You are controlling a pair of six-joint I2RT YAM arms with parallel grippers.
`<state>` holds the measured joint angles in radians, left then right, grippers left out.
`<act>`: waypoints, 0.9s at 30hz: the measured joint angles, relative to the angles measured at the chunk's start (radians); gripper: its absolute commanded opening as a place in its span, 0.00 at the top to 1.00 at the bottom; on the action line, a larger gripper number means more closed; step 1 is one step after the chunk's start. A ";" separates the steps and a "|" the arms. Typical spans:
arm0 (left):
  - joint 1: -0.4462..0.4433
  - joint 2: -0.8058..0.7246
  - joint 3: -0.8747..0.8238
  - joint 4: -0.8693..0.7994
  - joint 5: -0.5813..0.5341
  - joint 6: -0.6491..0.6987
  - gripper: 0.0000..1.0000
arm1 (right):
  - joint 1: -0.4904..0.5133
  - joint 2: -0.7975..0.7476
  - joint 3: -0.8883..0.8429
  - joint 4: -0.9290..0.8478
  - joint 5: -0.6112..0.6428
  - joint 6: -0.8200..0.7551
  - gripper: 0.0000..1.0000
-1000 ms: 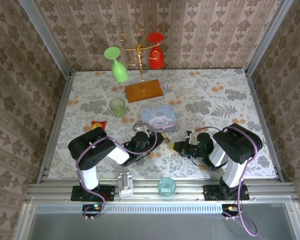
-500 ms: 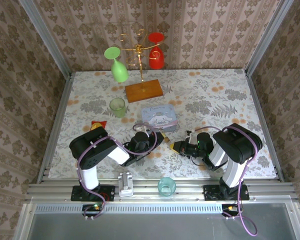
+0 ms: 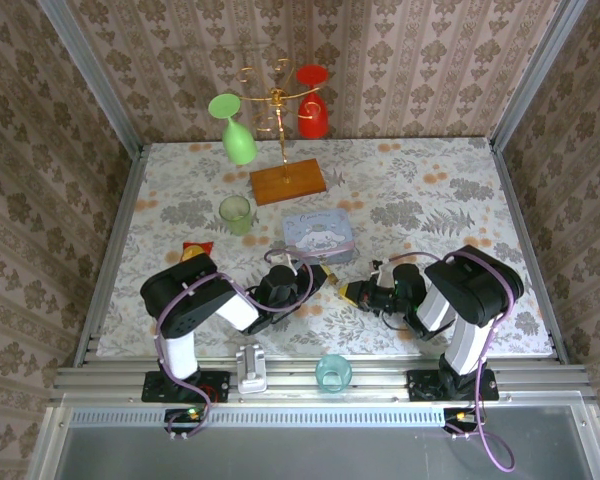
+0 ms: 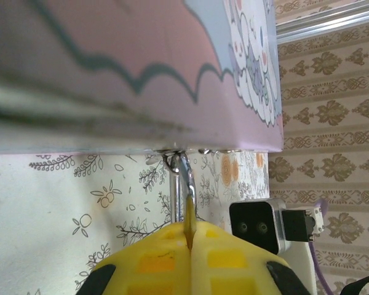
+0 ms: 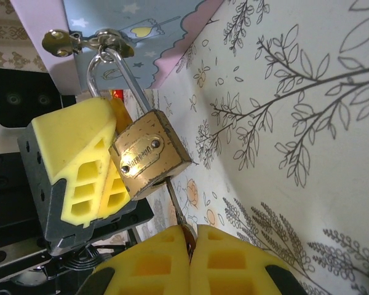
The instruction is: Unlock a padlock with a key
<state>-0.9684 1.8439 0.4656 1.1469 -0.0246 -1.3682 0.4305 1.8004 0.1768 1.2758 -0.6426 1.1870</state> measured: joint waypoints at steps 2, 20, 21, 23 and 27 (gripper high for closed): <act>-0.001 0.009 0.000 0.018 -0.007 -0.002 1.00 | -0.001 0.000 0.003 0.000 0.000 0.008 1.00; -0.006 -0.013 -0.014 -0.010 -0.029 -0.009 1.00 | -0.011 -0.005 0.008 -0.008 -0.001 0.044 1.00; -0.007 -0.013 -0.014 -0.010 -0.029 -0.007 1.00 | -0.013 -0.005 0.008 -0.007 -0.001 0.044 1.00; -0.007 -0.013 -0.014 -0.014 -0.030 -0.003 1.00 | -0.015 -0.004 0.010 -0.007 -0.002 0.044 1.00; -0.007 -0.021 -0.008 -0.047 -0.029 0.016 1.00 | -0.014 -0.004 0.010 -0.008 -0.001 0.044 1.00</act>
<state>-0.9756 1.8225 0.4572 1.1000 -0.0540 -1.3525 0.4160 1.7966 0.1864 1.2682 -0.6437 1.2308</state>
